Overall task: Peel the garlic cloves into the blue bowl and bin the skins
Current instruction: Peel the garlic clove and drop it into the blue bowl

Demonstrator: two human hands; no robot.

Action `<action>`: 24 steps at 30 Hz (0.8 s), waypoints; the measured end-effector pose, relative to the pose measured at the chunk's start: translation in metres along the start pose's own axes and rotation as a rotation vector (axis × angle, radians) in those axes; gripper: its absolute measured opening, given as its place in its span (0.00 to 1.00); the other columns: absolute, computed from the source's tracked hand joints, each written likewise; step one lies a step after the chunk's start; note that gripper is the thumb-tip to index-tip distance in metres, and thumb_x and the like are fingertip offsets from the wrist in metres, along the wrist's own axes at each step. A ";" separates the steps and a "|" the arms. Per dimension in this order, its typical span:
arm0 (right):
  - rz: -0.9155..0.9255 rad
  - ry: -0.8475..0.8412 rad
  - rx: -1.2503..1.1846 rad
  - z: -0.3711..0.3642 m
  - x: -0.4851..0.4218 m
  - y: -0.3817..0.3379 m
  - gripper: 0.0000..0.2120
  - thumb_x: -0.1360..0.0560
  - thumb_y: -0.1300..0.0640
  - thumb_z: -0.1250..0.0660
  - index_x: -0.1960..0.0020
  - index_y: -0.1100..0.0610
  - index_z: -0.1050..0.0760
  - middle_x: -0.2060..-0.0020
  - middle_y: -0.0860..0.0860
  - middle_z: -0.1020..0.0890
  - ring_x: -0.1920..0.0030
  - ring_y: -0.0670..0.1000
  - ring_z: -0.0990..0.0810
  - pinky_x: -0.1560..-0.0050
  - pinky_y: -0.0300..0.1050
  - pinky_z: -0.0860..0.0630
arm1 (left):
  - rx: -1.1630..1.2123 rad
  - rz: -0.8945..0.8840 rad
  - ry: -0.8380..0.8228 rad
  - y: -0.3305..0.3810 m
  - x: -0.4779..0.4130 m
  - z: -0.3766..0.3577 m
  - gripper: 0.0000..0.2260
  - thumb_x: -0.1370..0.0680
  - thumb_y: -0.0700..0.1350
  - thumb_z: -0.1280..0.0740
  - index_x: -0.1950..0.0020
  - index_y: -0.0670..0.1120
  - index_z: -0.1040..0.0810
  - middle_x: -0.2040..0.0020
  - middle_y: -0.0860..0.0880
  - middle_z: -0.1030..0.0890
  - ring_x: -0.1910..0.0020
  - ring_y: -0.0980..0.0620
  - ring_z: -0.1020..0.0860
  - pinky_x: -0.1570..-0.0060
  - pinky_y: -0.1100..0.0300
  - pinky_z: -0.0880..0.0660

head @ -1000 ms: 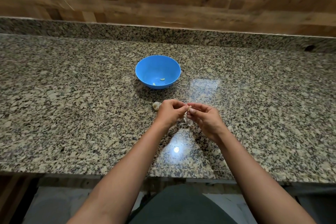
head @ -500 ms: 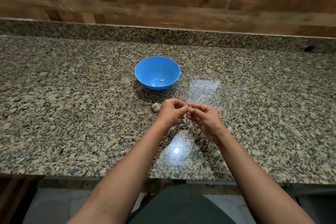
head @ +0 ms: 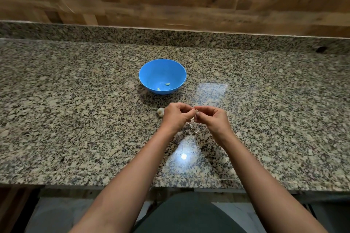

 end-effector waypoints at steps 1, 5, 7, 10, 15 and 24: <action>0.011 0.008 0.021 0.000 0.000 -0.001 0.06 0.27 0.68 0.33 0.52 0.61 0.21 0.60 0.57 0.17 0.61 0.51 0.19 0.55 0.42 0.21 | -0.018 -0.010 0.005 0.001 0.000 0.000 0.07 0.27 0.40 0.28 0.52 0.38 0.18 0.60 0.44 0.17 0.65 0.53 0.20 0.61 0.62 0.21; 0.039 0.034 0.056 -0.002 -0.001 -0.001 0.08 0.27 0.68 0.32 0.54 0.57 0.21 0.61 0.55 0.17 0.60 0.52 0.19 0.55 0.43 0.20 | -0.052 -0.024 0.034 0.001 -0.001 -0.001 0.05 0.26 0.39 0.30 0.53 0.39 0.18 0.62 0.45 0.18 0.66 0.53 0.20 0.63 0.62 0.22; 0.060 0.052 0.116 0.000 -0.002 -0.001 0.08 0.27 0.67 0.32 0.53 0.57 0.20 0.59 0.56 0.16 0.58 0.52 0.18 0.52 0.46 0.20 | 0.030 0.021 0.007 -0.001 -0.001 -0.003 0.04 0.26 0.39 0.30 0.53 0.39 0.19 0.61 0.44 0.17 0.63 0.50 0.19 0.58 0.56 0.19; 0.099 0.068 0.237 0.001 -0.002 -0.002 0.07 0.27 0.64 0.31 0.50 0.57 0.20 0.56 0.54 0.16 0.54 0.52 0.17 0.49 0.47 0.20 | 0.188 0.099 -0.049 -0.004 0.001 -0.006 0.06 0.26 0.38 0.30 0.51 0.36 0.20 0.58 0.42 0.18 0.60 0.47 0.19 0.54 0.55 0.20; 0.113 0.082 0.245 0.001 -0.001 -0.004 0.09 0.27 0.64 0.30 0.48 0.59 0.20 0.55 0.55 0.16 0.53 0.52 0.17 0.49 0.47 0.20 | 0.347 0.146 -0.077 -0.003 0.003 -0.007 0.05 0.25 0.36 0.32 0.52 0.34 0.21 0.60 0.43 0.19 0.62 0.52 0.20 0.59 0.63 0.21; 0.014 0.020 -0.102 -0.001 0.002 -0.005 0.08 0.28 0.69 0.33 0.52 0.60 0.21 0.57 0.58 0.17 0.58 0.52 0.18 0.54 0.42 0.20 | 0.441 0.166 -0.121 -0.004 0.003 -0.006 0.04 0.25 0.36 0.33 0.53 0.37 0.20 0.63 0.45 0.18 0.65 0.54 0.20 0.62 0.64 0.21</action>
Point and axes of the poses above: each hand's wrist, its own x-axis away from the middle knuckle, its own z-axis out of the back of the hand, y = z × x, the point moved 5 cm from there along -x, towards the middle knuckle
